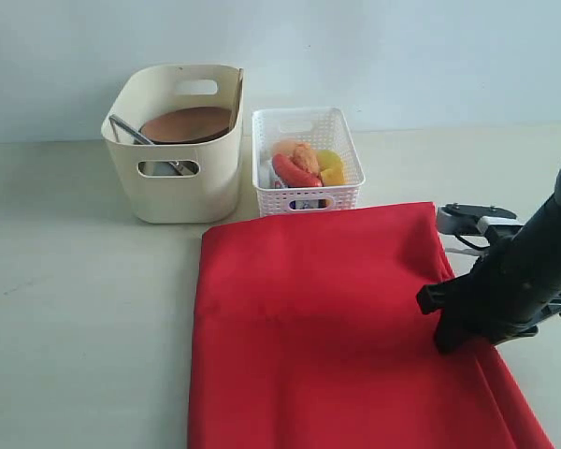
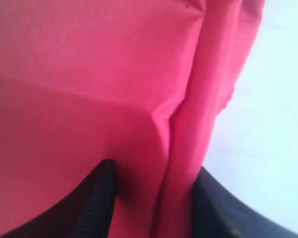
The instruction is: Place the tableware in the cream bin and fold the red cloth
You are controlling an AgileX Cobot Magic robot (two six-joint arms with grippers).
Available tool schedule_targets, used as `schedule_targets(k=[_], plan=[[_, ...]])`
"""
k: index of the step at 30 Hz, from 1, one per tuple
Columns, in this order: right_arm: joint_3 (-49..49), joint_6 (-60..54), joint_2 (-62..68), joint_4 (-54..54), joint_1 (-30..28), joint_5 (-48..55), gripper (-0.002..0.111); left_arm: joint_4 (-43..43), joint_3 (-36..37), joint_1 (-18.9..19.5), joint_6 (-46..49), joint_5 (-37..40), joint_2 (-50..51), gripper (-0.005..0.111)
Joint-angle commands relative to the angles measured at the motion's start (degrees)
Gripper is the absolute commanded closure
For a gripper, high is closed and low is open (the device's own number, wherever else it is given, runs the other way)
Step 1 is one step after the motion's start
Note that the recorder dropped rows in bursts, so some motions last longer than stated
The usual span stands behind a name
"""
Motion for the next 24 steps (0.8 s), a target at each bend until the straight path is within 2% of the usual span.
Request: schedule_targets(k=[1,4,5,9,13,18,24], plan=[[0.0,-0.7,0.0,-0.1,-0.2,-2.0,0.077,0.1,1.2,-0.1,-0.5,-0.3,-0.4,0.107],[0.0,0.1,0.0,-0.2,-0.2,-3.7,0.106,0.1,3.2,-0.1,-0.5,-0.3,-0.5,0.107],[0.0,0.9,0.0,-0.3,-0.2,-3.7,0.108,0.1,4.1,-0.1,-0.5,-0.2,-0.7,0.107],[0.0,7.2,0.0,-6.6,-0.2,-3.8,0.108,0.1,6.7,-0.1,-0.5,4.6,-2.5,0.107],[0.0,22.2,0.0,-22.5,-0.2,-1.9,0.108,0.1,7.8,0.0,-0.5,12.1,-4.9,0.107],[0.0,34.5,0.0,-37.0,-2.8,3.4,0.108,0.1,8.6,0.0,-0.3,12.4,-6.9,0.107],[0.0,37.8,0.0,-39.8,-9.7,5.9,0.108,0.1,8.6,0.0,-0.3,12.5,-9.8,0.107]])
